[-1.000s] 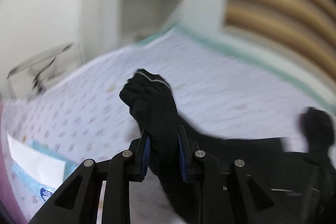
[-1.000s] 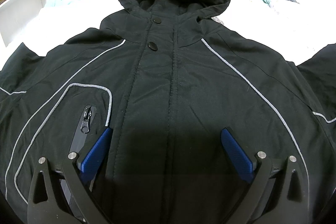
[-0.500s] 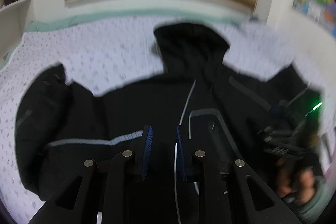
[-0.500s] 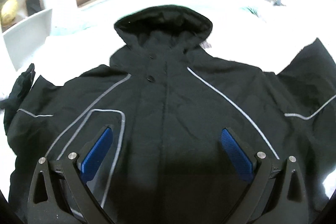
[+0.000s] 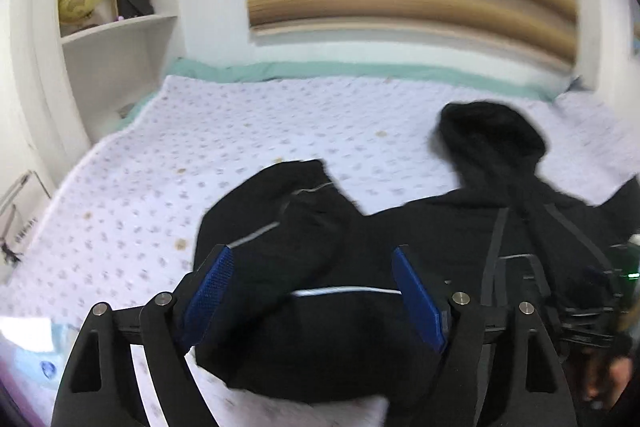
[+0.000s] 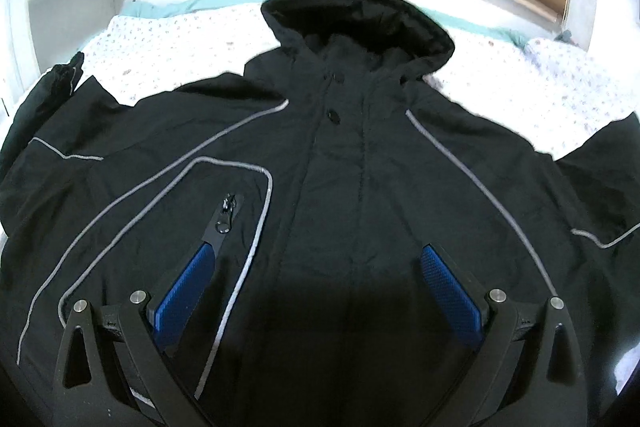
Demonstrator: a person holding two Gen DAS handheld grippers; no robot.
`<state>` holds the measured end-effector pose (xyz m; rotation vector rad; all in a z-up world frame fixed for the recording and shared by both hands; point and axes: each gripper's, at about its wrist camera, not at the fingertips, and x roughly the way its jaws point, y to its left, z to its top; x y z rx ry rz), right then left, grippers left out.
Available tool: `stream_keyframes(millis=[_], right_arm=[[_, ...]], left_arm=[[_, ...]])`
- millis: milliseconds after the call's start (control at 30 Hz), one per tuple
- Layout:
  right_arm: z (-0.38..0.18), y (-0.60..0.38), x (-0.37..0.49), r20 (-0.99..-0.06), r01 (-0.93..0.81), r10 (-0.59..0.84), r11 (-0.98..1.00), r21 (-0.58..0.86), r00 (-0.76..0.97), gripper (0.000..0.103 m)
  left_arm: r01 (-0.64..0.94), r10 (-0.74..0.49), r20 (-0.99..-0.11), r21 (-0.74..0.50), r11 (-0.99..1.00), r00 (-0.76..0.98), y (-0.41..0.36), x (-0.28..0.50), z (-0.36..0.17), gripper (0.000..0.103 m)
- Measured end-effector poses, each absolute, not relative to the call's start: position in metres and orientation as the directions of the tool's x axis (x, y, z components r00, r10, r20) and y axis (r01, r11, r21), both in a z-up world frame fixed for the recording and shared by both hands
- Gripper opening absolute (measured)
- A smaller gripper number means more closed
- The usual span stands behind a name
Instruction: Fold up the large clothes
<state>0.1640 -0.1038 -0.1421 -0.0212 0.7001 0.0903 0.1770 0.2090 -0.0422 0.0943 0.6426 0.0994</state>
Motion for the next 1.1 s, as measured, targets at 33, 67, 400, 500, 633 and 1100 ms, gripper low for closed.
stream_keyframes(millis=[33,67,400,500,633,1100], right_arm=[[-0.144,-0.106,0.167,-0.655,-0.089,0.081,0.996,0.021,0.752,0.103],[-0.148,-0.109,0.17,-0.67,-0.085,0.089,0.996,0.039,0.737,0.103],[-0.153,-0.101,0.175,-0.684,-0.113,0.093,0.993,0.015,0.724,0.103],[-0.154,-0.103,0.177,-0.682,-0.118,0.105,0.993,0.028,0.724,0.103],[-0.155,-0.104,0.179,-0.684,-0.119,0.109,0.992,0.033,0.721,0.103],[-0.148,-0.112,0.169,-0.655,-0.097,0.116,0.993,0.065,0.746,0.103]], left_arm=[[-0.055,0.12,-0.607,0.124,0.991,0.786,0.211,0.186,-0.047,0.083],[-0.041,0.111,-0.628,0.124,0.991,0.77,0.212,0.199,-0.055,0.083],[-0.166,0.167,-0.69,0.068,0.984,0.705,0.238,0.247,-0.089,0.021],[-0.042,-0.006,-0.604,-0.066,0.997,0.797,0.218,0.213,-0.051,0.02],[0.157,-0.216,-0.551,-0.153,0.976,0.806,0.169,0.191,-0.03,0.02],[0.319,-0.377,-0.8,-0.246,0.915,0.467,0.083,0.215,-0.13,0.029]])
